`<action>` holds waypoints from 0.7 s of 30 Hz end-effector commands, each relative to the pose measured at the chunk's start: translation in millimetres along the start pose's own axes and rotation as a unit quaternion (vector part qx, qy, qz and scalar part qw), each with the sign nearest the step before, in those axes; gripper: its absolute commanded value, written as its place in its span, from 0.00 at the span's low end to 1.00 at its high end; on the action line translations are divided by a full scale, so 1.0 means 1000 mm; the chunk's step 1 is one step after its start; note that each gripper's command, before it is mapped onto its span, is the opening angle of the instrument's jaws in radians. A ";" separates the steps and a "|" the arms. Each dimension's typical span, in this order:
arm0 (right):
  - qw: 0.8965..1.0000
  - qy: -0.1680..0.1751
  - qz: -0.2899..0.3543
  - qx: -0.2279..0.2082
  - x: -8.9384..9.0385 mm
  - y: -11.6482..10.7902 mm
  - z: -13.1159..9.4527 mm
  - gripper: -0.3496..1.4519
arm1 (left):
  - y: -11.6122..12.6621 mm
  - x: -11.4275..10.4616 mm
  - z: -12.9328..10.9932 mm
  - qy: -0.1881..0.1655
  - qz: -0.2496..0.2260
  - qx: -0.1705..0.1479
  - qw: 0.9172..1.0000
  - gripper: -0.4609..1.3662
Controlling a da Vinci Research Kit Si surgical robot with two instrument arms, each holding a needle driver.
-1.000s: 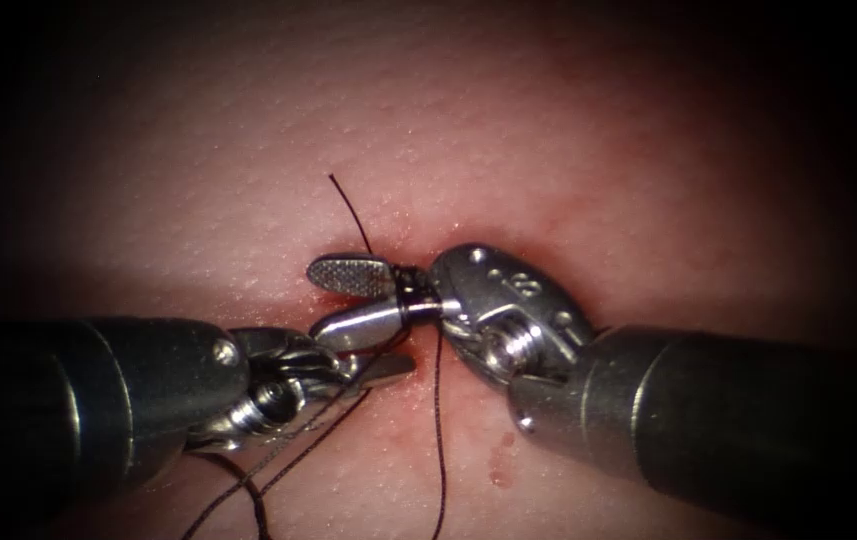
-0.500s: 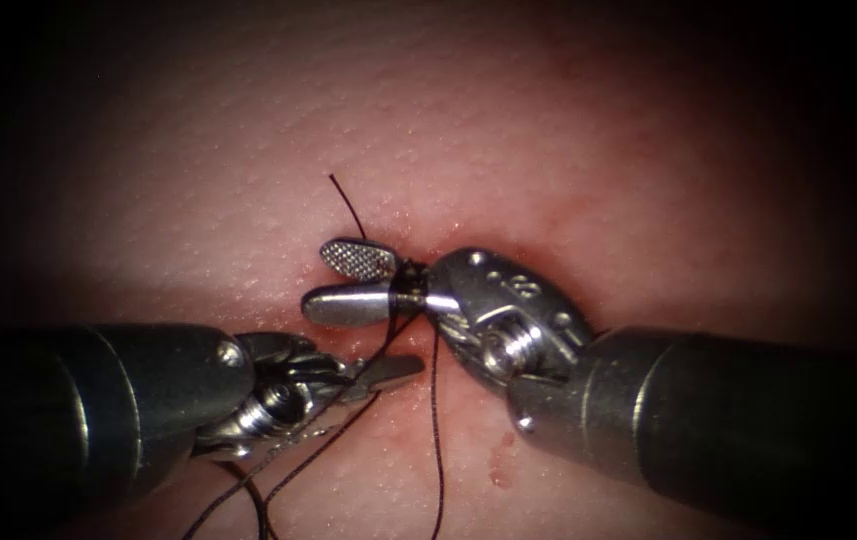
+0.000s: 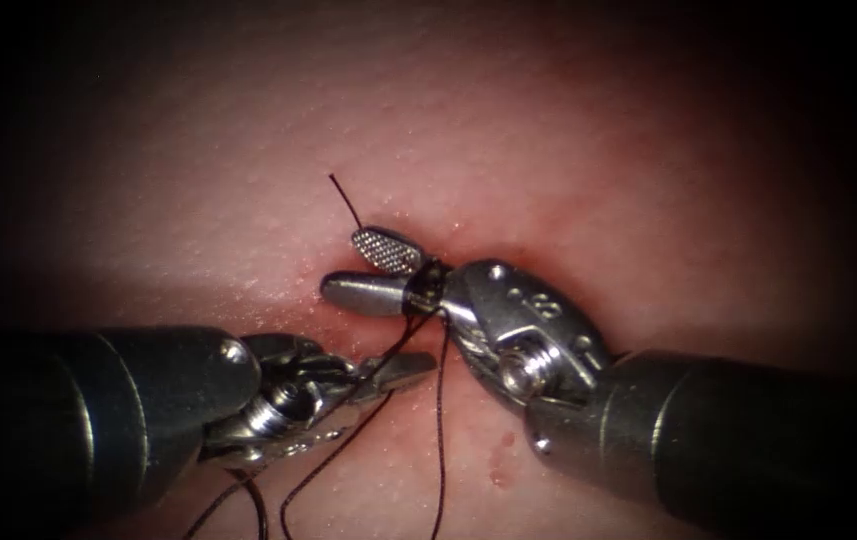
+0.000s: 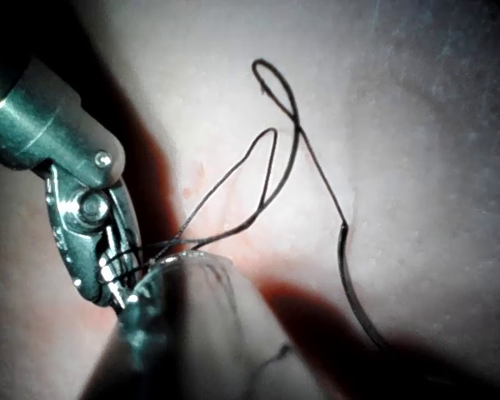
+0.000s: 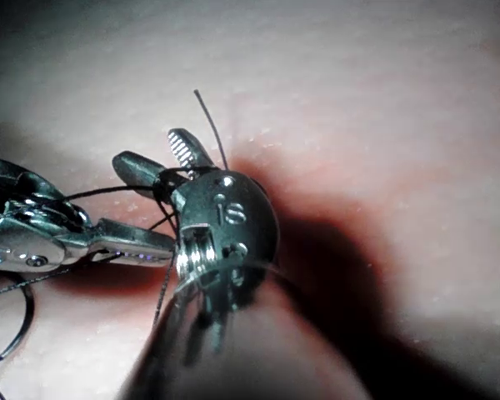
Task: Wound Closure
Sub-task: Wrap the suture two times counter clockwise around the right needle driver
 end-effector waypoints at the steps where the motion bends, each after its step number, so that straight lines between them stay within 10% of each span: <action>1: 1.000 0.005 -0.021 -0.016 -0.0001 -0.0001 -0.0002 0.66 | 0.0000 0.0000 0.0000 -0.002 0.001 -0.001 1.000 0.06; 21: 0.996 0.010 -0.075 -0.054 -0.0012 0.0016 -0.0009 0.63 | -0.0004 -0.0007 0.0008 -0.006 -0.002 0.001 1.000 0.06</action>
